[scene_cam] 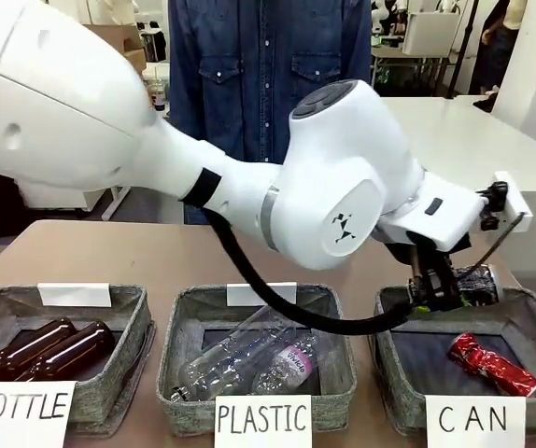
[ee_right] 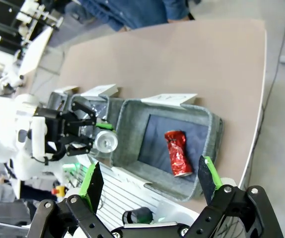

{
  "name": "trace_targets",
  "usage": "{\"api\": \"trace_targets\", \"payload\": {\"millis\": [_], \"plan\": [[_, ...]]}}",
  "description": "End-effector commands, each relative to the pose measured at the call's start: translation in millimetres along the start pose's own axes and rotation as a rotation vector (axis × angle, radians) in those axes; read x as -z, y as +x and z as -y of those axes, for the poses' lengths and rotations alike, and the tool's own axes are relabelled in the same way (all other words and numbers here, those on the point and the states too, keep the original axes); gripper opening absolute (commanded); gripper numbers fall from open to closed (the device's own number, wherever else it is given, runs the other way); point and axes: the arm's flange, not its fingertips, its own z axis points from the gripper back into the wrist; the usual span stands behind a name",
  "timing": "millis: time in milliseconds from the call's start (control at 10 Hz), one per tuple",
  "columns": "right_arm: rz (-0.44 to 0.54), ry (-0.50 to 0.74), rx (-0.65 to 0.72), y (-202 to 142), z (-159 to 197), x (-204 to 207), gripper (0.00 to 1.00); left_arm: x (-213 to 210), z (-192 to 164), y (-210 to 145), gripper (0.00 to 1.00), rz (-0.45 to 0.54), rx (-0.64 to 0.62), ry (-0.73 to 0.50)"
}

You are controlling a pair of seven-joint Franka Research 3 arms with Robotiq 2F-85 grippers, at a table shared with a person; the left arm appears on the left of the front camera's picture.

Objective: Sort the can waste into the basket.
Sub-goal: Pick up the can waste from the table and place it in the right Fabric basket.

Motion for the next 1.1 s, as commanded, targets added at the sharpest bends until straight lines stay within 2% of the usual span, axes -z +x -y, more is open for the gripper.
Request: {"api": "trace_targets", "payload": {"millis": [0,300,400,500,600,1000], "plan": [[0.001,0.002,0.01,0.6,-2.2,-0.5,1.0,20.2,-4.9,23.4,0.38,-0.037,-0.014,-0.013],[0.001,0.002,0.01,0.6,-2.2,-0.5,1.0,28.4,-4.8,26.7,0.38,-0.048,-0.002,-0.015],[0.001,0.002,0.01,0.6,-2.2,-0.5,1.0,29.7,-5.5,26.0,0.58,-0.036,0.008,0.004],[0.001,0.002,0.01,0.6,-2.2,-0.5,1.0,30.2,-5.6,24.9,0.96,-0.038,0.02,0.009],[0.001,0.002,0.01,0.6,-2.2,-0.5,1.0,30.8,-6.4,25.0,1.0,-0.042,0.02,0.016],[0.001,0.002,0.01,0.6,-2.2,-0.5,1.0,14.6,-11.7,13.3,1.0,-0.034,-0.006,0.013]]}}
